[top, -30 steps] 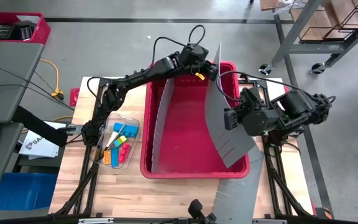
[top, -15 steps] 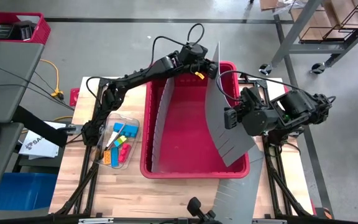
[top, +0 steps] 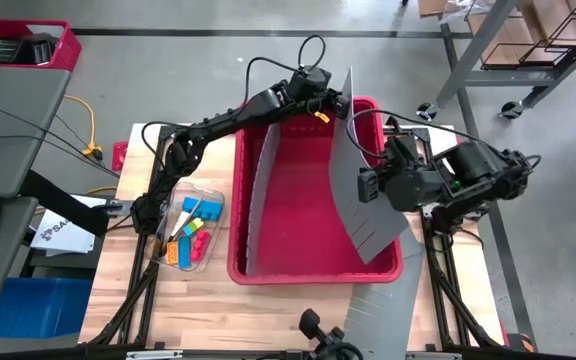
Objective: Sort Items/Unsort Items
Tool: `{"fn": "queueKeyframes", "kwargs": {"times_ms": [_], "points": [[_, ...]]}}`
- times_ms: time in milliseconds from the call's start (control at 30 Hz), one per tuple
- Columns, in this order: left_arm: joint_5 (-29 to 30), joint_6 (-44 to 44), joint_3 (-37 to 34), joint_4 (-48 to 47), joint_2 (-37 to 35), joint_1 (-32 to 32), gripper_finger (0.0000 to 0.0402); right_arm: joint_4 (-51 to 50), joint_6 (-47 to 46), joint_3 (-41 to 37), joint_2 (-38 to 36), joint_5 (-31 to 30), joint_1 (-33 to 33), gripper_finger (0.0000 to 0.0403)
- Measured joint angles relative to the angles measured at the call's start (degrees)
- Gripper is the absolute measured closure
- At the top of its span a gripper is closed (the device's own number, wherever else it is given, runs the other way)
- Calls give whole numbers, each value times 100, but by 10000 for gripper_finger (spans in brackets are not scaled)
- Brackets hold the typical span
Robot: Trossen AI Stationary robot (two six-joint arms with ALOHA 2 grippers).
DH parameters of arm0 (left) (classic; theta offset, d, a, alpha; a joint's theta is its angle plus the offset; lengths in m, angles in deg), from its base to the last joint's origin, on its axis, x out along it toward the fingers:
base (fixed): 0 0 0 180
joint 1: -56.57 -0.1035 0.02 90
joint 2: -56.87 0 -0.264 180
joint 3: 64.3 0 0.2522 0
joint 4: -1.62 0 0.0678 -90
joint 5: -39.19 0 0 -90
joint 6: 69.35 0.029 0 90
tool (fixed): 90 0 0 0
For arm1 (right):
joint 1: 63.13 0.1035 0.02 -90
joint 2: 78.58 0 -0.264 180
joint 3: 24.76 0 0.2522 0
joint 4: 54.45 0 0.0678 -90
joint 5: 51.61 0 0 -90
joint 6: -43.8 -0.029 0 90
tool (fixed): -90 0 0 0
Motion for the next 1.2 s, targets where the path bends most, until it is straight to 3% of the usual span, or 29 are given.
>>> {"fn": "queueKeyframes", "kwargs": {"times_ms": [400,700,933,1100,1200], "points": [[-160,51,-4,-420,67,-25,401,-18,65,-4,375,723,-225,403],[-182,201,-6,-501,53,-47,401,-12,58,-4,381,739,-211,403],[-299,1211,-3,-1084,-82,-104,401,1,114,-4,379,920,-206,403],[-309,1920,-8,-2180,-82,-197,401,14,118,-4,379,824,-221,403],[-312,1843,-192,-1998,-77,-248,401,2,191,-4,376,545,-221,403]]}}
